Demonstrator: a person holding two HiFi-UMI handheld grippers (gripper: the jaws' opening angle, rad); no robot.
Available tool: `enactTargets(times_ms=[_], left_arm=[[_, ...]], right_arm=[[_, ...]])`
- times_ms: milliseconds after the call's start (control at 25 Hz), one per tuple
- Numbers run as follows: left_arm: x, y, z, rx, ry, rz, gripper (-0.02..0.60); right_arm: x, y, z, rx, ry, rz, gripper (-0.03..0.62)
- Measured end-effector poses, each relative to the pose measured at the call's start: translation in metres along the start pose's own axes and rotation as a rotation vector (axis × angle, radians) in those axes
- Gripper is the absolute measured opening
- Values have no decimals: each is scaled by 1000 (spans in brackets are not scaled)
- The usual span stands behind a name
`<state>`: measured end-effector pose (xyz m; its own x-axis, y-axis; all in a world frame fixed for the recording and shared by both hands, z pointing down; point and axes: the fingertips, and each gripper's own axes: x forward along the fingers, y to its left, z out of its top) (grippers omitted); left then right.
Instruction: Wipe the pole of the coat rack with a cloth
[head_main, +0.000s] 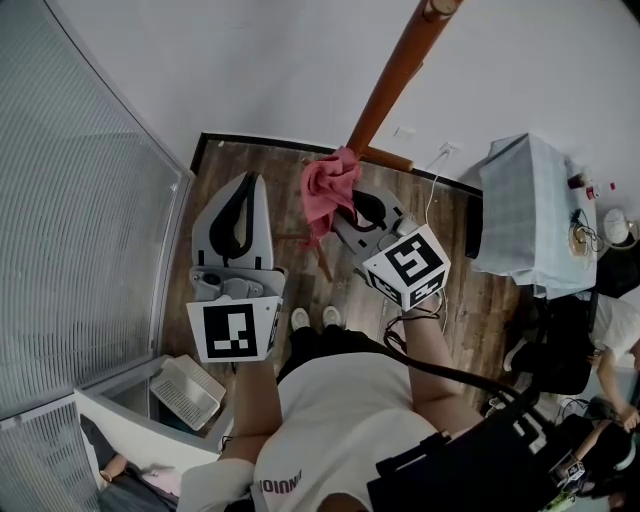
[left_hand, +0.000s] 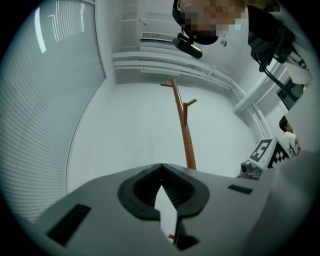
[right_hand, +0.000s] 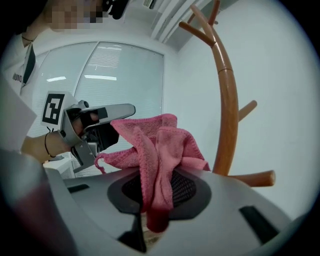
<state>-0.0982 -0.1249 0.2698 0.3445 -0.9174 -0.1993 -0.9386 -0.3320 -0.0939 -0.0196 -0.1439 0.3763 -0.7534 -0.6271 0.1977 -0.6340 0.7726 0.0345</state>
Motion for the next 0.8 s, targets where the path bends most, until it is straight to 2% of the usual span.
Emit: enactTargets(times_ms=[280, 680, 800], left_arm=[[2, 0, 2, 7, -4, -7, 14], [7, 0, 0, 10, 0, -12, 14], [8, 0, -1, 9, 4, -12, 12]], right_arm=[[-8, -22, -1, 9, -3, -69, 94], [-13, -56, -16, 80, 3, -202, 94], [-13, -60, -19, 94, 5, -219, 94]])
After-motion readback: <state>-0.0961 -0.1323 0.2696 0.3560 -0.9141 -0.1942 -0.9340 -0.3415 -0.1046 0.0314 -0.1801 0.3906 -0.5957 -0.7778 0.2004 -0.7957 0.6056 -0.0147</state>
